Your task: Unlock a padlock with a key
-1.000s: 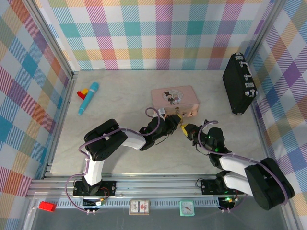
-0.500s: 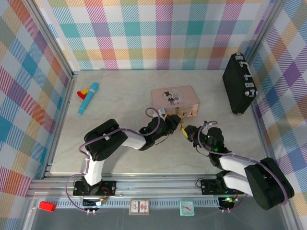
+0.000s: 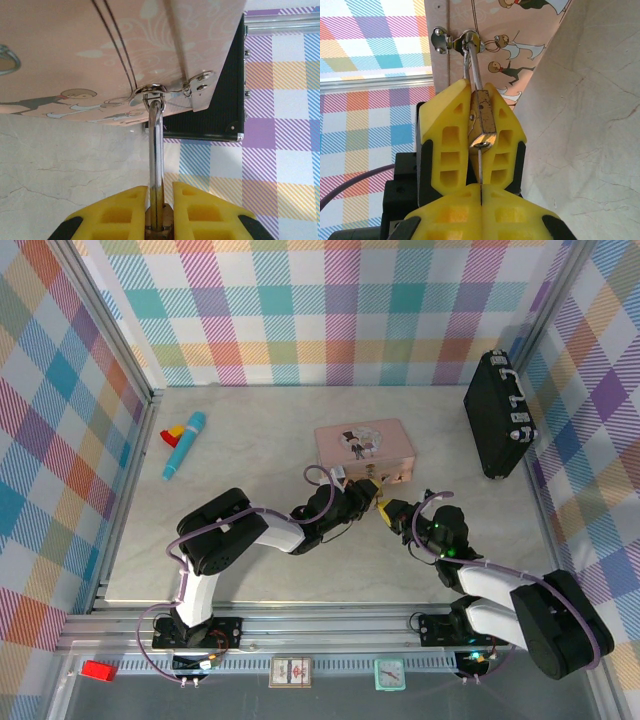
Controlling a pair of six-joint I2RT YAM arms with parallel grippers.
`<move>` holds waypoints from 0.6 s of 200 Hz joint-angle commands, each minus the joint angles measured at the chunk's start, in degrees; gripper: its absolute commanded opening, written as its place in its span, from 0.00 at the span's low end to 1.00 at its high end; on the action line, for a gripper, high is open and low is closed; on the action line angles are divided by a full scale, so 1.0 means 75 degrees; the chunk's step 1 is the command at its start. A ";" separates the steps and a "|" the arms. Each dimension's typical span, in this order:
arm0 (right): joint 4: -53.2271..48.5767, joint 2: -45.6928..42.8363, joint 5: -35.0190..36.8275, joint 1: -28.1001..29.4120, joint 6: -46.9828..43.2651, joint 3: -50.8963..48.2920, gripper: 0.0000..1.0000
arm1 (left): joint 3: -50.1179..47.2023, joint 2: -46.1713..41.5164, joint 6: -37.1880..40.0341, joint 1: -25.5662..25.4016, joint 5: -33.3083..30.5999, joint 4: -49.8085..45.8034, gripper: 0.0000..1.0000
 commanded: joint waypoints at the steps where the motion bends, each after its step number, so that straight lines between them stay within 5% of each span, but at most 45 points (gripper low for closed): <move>1: 0.0075 -0.0169 -0.0093 -0.0029 -0.0185 0.0128 0.00 | 0.0054 -0.0099 0.0125 -0.0103 0.0159 0.1301 0.00; 120: 0.0113 0.0047 0.0045 -0.0035 -0.0125 0.0176 0.00 | 0.0104 -0.0200 0.0147 -0.0103 0.0218 0.1233 0.00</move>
